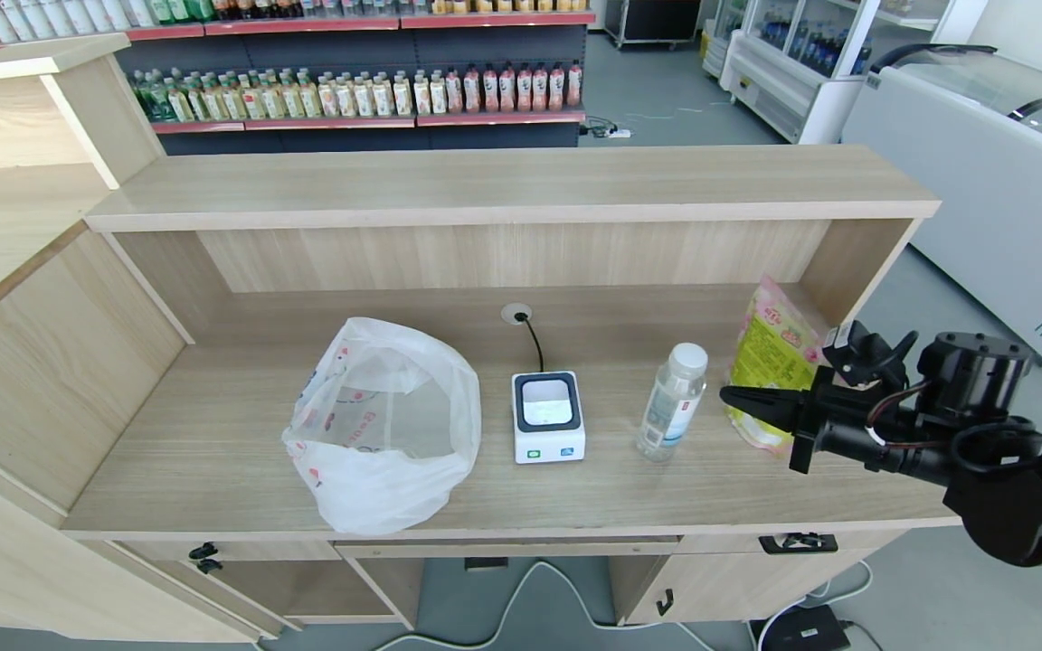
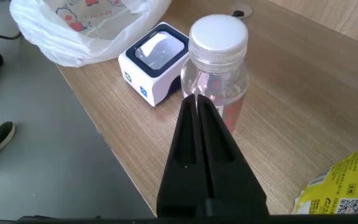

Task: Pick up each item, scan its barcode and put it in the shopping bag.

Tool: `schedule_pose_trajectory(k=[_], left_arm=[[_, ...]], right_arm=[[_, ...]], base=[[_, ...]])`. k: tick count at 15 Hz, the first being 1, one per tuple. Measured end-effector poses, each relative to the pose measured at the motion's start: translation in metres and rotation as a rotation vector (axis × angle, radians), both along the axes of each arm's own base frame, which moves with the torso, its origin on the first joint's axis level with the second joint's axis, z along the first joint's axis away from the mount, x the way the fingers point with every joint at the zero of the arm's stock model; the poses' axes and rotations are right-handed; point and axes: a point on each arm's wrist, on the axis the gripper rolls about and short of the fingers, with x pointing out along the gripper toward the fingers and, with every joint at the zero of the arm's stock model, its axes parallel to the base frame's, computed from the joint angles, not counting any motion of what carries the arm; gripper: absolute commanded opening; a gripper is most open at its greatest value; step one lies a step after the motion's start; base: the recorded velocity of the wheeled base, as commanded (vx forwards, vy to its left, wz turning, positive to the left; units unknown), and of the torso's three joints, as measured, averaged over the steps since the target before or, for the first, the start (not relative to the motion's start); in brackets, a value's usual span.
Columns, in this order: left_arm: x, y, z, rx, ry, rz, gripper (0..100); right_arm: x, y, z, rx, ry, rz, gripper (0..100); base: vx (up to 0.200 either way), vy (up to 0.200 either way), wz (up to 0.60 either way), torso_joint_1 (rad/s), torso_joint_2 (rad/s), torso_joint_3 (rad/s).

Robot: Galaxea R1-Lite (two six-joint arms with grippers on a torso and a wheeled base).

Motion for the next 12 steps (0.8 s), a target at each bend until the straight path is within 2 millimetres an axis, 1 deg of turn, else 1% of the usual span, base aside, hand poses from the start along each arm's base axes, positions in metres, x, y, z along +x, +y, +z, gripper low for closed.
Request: schedule_pose_trajectory(k=[3,6,9,12], left_arm=[[0.000,0.000,0.000,0.000,0.000,0.001,100],[0.000,0.000,0.000,0.000,0.000,0.000,100],[0.000,0.000,0.000,0.000,0.000,0.001,100],[0.000,0.000,0.000,0.000,0.000,0.001,100]], right_arm=[[0.001,0.000,0.001,0.003,0.003,0.000,100],[0.010,0.001,-0.002,0.012,0.010,0.001,100],[0.020,0.003,-0.010,0.012,0.021,0.006,100],[0.029,0.006,-0.023,0.012,0.040,0.016,100]], base=[[0.000,0.000,0.00,0.000,0.00,0.000],[0.000,0.000,0.00,0.000,0.00,0.000],[0.000,0.000,0.00,0.000,0.00,0.000],[0.000,0.000,0.00,0.000,0.00,0.000]])
